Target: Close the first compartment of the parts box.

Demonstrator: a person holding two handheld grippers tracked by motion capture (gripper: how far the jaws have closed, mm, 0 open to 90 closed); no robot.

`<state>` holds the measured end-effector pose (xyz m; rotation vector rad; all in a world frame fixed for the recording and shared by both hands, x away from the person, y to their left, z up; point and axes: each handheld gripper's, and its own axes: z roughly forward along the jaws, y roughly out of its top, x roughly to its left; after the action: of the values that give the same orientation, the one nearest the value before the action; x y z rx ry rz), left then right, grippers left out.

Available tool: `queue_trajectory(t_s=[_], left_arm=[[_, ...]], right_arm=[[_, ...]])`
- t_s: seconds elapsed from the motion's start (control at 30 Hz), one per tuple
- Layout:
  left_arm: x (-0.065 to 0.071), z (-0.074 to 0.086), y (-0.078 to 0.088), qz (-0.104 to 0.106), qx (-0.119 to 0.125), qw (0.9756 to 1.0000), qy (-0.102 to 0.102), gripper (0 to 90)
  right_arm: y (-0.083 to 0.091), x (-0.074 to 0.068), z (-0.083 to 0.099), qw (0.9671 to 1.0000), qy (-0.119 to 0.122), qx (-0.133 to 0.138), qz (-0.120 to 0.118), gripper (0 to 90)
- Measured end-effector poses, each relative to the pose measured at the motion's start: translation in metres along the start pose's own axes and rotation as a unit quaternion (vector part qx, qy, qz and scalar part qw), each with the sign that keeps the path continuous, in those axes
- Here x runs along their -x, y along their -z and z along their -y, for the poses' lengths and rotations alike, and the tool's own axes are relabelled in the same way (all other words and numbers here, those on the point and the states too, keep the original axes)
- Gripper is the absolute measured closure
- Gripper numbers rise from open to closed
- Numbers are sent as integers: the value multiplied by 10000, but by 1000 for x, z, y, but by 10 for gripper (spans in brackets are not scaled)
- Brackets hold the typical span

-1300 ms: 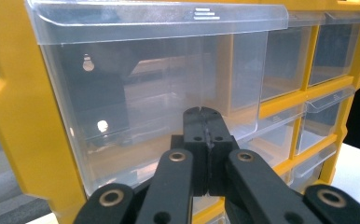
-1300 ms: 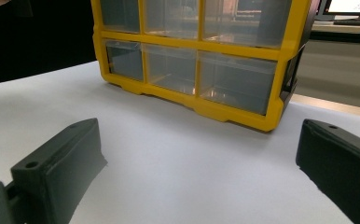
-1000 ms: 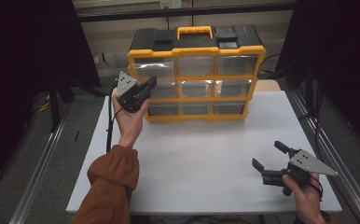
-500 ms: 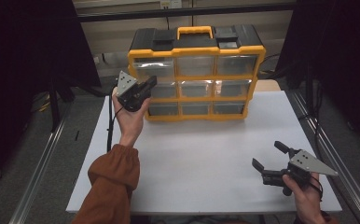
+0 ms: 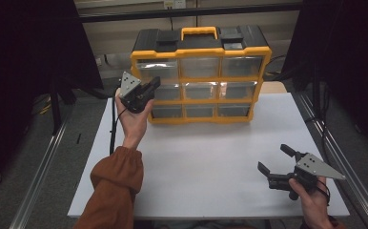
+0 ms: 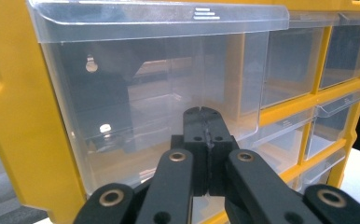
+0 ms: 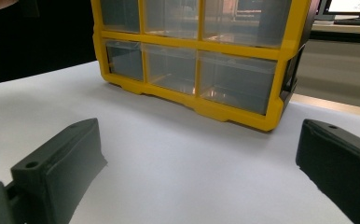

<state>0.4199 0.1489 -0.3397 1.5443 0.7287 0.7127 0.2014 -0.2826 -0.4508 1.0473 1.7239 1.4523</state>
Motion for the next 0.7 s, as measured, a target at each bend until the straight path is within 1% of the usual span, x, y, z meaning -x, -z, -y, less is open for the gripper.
queue_trajectory(t_s=[0.07,0.13,0.2,0.23,0.27,0.33,0.4,0.47,0.5,0.57,0.7], left_arm=[[0,0,0,8,-25,10000,13,900],[-1,0,0,11,-51,10000,-22,900],[-1,-1,-1,7,-53,10000,-19,900],[-1,0,-1,-9,-12,10000,5,900],[-1,0,-2,-20,-11,10000,-16,900],[-1,0,-2,6,-17,10000,4,900],[-2,-1,-2,-13,-53,10000,-54,900],[-2,-1,-2,-22,-65,10000,-59,900],[-1,-1,-3,-28,-28,10000,2,900],[-1,-1,-4,-34,-20,10000,22,900],[-2,-1,-4,-35,-59,10000,-64,900]], right_arm=[[0,0,0,10000,-8,5,-3,5],[0,0,0,10000,0,3,5,5],[0,0,0,10000,-4,2,2,5],[0,0,0,10000,-5,1,3,5],[0,0,0,10000,-14,9,-10,5],[0,0,0,10000,-9,-9,17,5],[0,0,0,10000,-10,-12,25,5],[0,0,0,10000,-12,-14,26,5],[0,0,0,10000,-11,-14,26,5],[0,0,0,10000,-10,-16,25,5],[0,0,0,10000,-8,-15,23,5]])
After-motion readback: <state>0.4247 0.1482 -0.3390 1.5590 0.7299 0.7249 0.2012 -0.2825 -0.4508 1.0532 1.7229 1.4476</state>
